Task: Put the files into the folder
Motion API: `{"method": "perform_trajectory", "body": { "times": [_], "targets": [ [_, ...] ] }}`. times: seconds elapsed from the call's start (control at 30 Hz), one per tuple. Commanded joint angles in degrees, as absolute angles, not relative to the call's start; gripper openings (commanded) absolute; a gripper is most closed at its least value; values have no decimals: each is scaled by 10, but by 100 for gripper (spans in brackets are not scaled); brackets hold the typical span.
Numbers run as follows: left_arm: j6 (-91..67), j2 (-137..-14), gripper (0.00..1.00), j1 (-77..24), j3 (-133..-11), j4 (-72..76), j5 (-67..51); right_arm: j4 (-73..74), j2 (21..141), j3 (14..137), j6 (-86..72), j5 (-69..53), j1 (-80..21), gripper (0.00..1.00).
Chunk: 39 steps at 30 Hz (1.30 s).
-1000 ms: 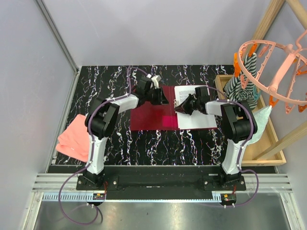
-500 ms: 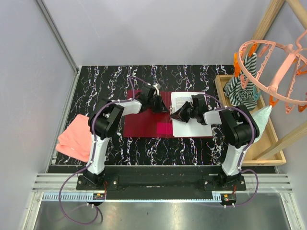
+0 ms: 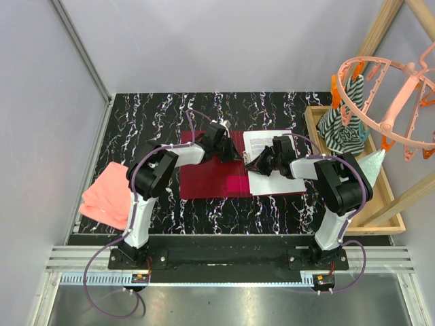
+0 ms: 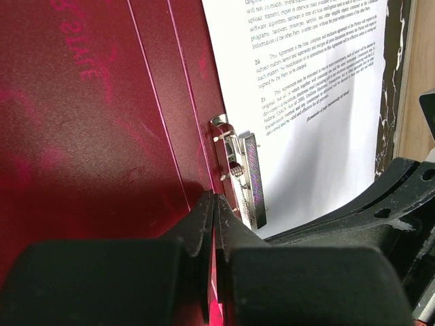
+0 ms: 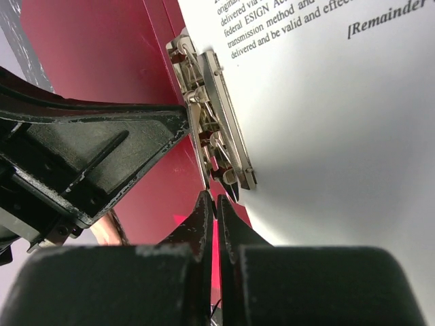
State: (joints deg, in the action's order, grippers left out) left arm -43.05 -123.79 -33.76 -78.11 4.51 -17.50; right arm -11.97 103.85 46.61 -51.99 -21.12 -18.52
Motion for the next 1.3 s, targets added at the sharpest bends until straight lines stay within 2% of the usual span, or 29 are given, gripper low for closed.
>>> {"method": "perform_trajectory", "body": {
  "times": [0.0,0.27,0.37,0.53,0.83,1.1,1.27],
  "targets": [
    [-410,-1230,0,-335,-759,1,-120,29,1085,426,-467,-90,-183,0],
    [-403,-1229,0,-336,-758,1,-115,38,1100,413,-462,-60,-182,0],
    [-398,-1229,0,-336,-759,2,-113,-38,1093,393,-464,-143,-165,0],
    [-396,-1230,0,-336,-761,1,-114,-48,1080,398,-476,-227,-143,0],
    [-396,-1230,0,-336,-760,2,-114,-83,1134,380,-489,-248,-117,0],
    [-389,-1232,0,-336,-768,-12,-115,-4,1110,374,-491,-75,-148,0],
    [-367,-1244,0,-337,-788,-25,-131,-8,1112,370,-511,-50,-170,0]
  ]
}}
